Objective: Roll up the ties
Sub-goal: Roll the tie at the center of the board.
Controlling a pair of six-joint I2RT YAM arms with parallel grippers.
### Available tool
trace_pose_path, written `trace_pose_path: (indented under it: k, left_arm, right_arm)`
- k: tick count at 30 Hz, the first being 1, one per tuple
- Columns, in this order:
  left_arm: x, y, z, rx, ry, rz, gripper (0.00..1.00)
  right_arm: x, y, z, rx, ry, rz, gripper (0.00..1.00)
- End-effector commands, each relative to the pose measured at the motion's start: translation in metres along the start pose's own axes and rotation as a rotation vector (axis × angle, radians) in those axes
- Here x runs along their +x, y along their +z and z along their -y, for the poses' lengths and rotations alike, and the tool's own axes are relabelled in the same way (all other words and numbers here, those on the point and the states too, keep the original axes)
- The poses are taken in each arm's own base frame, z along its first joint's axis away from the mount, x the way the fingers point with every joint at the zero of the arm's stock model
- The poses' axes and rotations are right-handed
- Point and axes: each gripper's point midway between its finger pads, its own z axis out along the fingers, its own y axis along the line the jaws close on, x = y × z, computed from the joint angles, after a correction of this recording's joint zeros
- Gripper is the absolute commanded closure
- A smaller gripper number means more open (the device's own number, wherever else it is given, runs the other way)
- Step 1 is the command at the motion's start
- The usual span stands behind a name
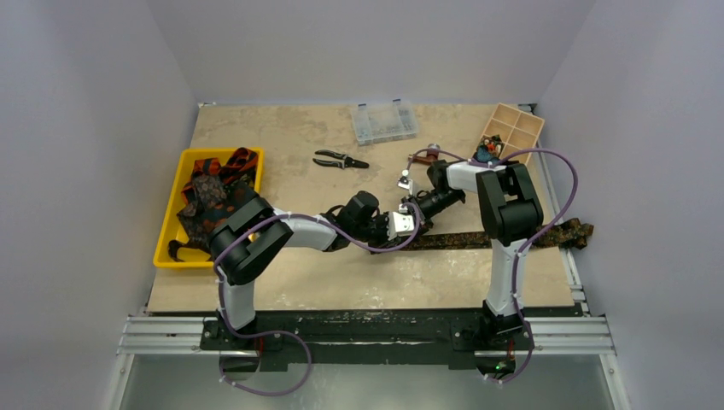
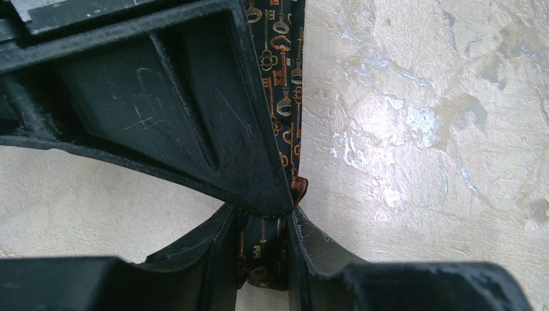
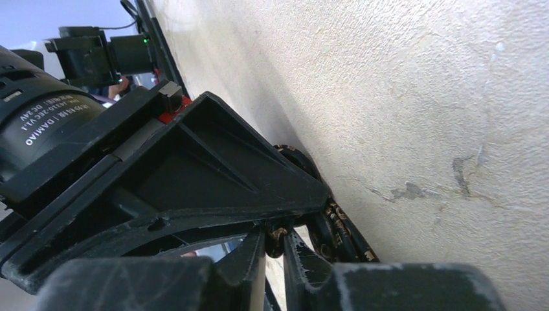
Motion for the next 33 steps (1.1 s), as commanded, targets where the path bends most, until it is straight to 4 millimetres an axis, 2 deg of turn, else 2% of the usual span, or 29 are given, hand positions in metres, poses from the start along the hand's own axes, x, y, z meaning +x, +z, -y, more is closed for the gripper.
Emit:
trace_pose_path:
  k: [1, 2, 4, 5, 9, 12, 15, 18, 24, 29, 31, 33]
  left_arm:
    - [0.028, -0.006, 0.005, -0.001, -0.025, -0.105, 0.80]
    - [0.029, -0.006, 0.005, 0.000, -0.026, -0.106, 0.80]
    - [0.029, -0.006, 0.005, -0.001, -0.026, -0.105, 0.79]
    - [0.028, -0.006, 0.005, -0.005, -0.033, -0.103, 0.75]
    - [0.013, -0.021, 0.004, 0.007, -0.076, 0.010, 0.48]
    - [0.004, -0.036, 0.005, 0.021, -0.068, 0.067, 0.42]
    - [0.008, -0.041, 0.008, 0.046, -0.049, 0.064, 0.42]
    - [0.009, -0.036, 0.010, 0.059, -0.048, 0.073, 0.43]
    - [-0.007, -0.012, 0.008, 0.054, -0.051, 0.102, 0.44]
    - [-0.006, 0.006, -0.005, 0.020, -0.061, 0.100, 0.44]
    - [-0.006, 0.009, -0.003, 0.032, -0.051, 0.100, 0.52]
    - [-0.003, 0.008, -0.001, 0.026, -0.040, 0.086, 0.66]
  right_arm:
    - [-0.005, -0.002, -0.005, -0.014, -0.010, 0.011, 0.96]
    - [-0.005, -0.002, -0.005, -0.014, -0.012, 0.010, 1.00]
    - [-0.004, -0.003, -0.003, 0.002, -0.015, 0.002, 1.00]
    - [-0.002, -0.003, 0.001, 0.025, -0.016, -0.006, 1.00]
    - [0.003, -0.005, 0.030, 0.171, -0.022, -0.032, 1.00]
    - [0.004, -0.004, 0.045, 0.226, -0.019, -0.040, 1.00]
    - [0.008, -0.002, 0.055, 0.260, -0.010, -0.049, 1.00]
    - [0.010, -0.001, 0.062, 0.288, 0.000, -0.048, 1.00]
    - [0.011, 0.000, 0.070, 0.316, 0.004, -0.042, 1.00]
    - [0.009, 0.000, 0.069, 0.305, -0.001, -0.040, 1.00]
    - [0.006, 0.001, 0.066, 0.289, -0.008, -0.034, 1.00]
    - [0.002, 0.001, 0.057, 0.253, -0.017, -0.022, 1.00]
